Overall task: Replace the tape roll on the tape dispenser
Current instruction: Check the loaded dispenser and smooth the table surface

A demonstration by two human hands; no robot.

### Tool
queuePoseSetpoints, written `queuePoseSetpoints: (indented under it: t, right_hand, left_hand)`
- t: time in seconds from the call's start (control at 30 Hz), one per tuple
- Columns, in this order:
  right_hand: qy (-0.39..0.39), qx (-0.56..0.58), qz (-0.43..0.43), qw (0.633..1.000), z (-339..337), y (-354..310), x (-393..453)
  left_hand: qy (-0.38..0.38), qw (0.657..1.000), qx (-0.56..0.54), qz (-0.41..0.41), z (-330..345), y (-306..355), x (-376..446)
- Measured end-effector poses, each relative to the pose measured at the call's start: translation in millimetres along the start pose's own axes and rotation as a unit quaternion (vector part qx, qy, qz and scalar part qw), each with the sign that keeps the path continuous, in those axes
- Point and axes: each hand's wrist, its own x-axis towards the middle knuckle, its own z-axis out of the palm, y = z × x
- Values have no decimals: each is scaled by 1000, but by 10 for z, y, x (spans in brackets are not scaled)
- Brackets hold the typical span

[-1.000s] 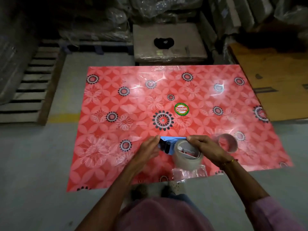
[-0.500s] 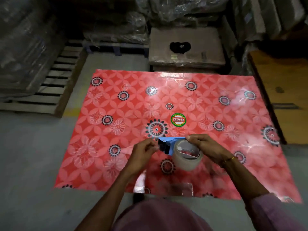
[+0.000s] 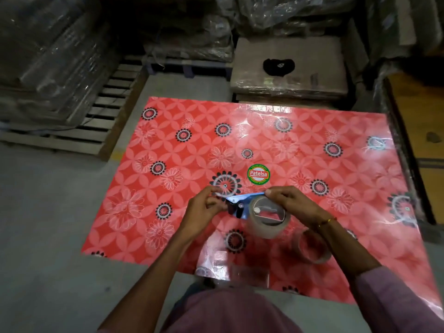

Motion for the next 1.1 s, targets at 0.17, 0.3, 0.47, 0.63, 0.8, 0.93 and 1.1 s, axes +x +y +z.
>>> queuePoseSetpoints:
  t: [0.17, 0.3, 0.47, 0.63, 0.8, 0.93, 1.1]
  right_hand:
    - [24, -98, -42, 994, -6, -2, 259]
    - [54, -158, -82, 983, 50, -38, 436]
    - [77, -168, -75, 980, 135, -9, 574]
    - [113, -141, -52, 982, 215, 101, 634]
    - [138, -143, -23, 980, 304, 192, 636]
    - [148, -120, -18, 982, 327, 234, 639]
    - [155, -117, -12, 981, 319, 251, 656]
  left_hand:
    - [-59, 993, 103, 17, -160, 17, 302]
    - [-85, 986, 140, 27, -251, 13, 593]
    - [-114, 985, 131, 15, -357, -7, 854]
    - [-137, 983, 119, -8, -407, -26, 1072]
    - [-176, 969, 175, -10, -452, -108, 1278]
    - [-240, 950, 198, -4, -516, -98, 1393]
    - [-292, 938, 187, -19, -697, -101, 1473]
